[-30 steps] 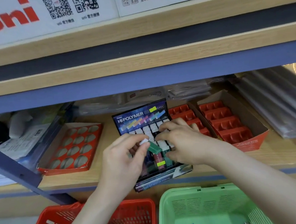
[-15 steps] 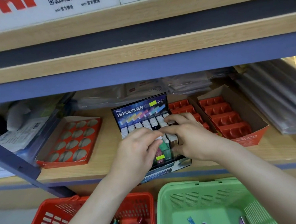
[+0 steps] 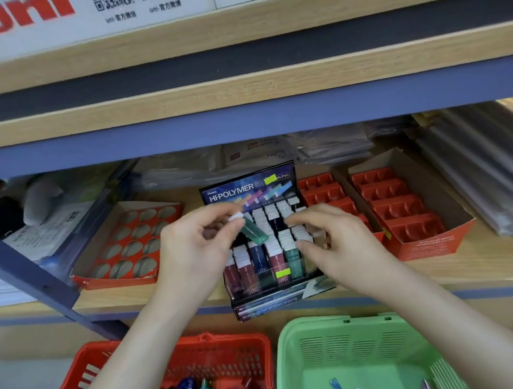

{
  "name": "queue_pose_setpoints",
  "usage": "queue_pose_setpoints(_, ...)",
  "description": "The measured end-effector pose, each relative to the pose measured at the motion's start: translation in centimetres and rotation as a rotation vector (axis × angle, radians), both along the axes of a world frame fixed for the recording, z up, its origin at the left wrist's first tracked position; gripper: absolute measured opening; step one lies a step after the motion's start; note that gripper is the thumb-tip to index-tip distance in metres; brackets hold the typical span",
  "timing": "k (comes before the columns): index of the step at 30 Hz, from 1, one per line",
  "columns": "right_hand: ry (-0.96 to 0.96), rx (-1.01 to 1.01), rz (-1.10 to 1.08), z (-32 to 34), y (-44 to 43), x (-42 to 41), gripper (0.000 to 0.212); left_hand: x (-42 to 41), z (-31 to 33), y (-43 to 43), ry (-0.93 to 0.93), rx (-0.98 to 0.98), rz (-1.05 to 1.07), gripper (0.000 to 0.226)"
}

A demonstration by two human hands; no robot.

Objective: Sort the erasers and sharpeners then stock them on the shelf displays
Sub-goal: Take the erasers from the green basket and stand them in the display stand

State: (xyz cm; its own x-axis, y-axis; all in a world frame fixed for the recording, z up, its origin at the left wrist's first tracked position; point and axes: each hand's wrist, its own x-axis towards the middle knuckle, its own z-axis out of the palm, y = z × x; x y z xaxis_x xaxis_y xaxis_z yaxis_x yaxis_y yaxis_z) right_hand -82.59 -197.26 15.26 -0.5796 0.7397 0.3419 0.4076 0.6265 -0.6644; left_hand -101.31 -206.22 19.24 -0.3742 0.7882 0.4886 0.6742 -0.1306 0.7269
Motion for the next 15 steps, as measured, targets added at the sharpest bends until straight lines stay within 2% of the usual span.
queue_pose_setpoints(4, 0.173, -0.266, 0.151, 2.8, -0.4, -2.0, 0.039, 1.1, 0.2, 0.3, 0.022, -0.037, -0.049, 0.024)
queue_pose_setpoints(7, 0.167, -0.21, 0.147, 3.3, 0.0, -2.9, 0.038, 1.4, 0.3, 1.1, -0.1, -0.068, -0.088, 0.021)
queue_pose_setpoints(9, 0.214, -0.236, 0.07, 3.4, 0.8, -2.4, 0.038, 0.4, 0.2, 1.9, -0.171, -0.114, -0.1, 0.014)
queue_pose_setpoints(12, 0.412, -0.397, -0.104, 3.3, 2.5, -1.1, 0.03, -1.4, -0.3, 3.4, -0.045, -0.262, -0.051, 0.01)
queue_pose_setpoints(15, 0.526, -0.512, -0.156, 2.9, 3.7, -1.1, 0.022, -1.8, -0.9, 5.3, 0.101, -0.369, -0.071, 0.009)
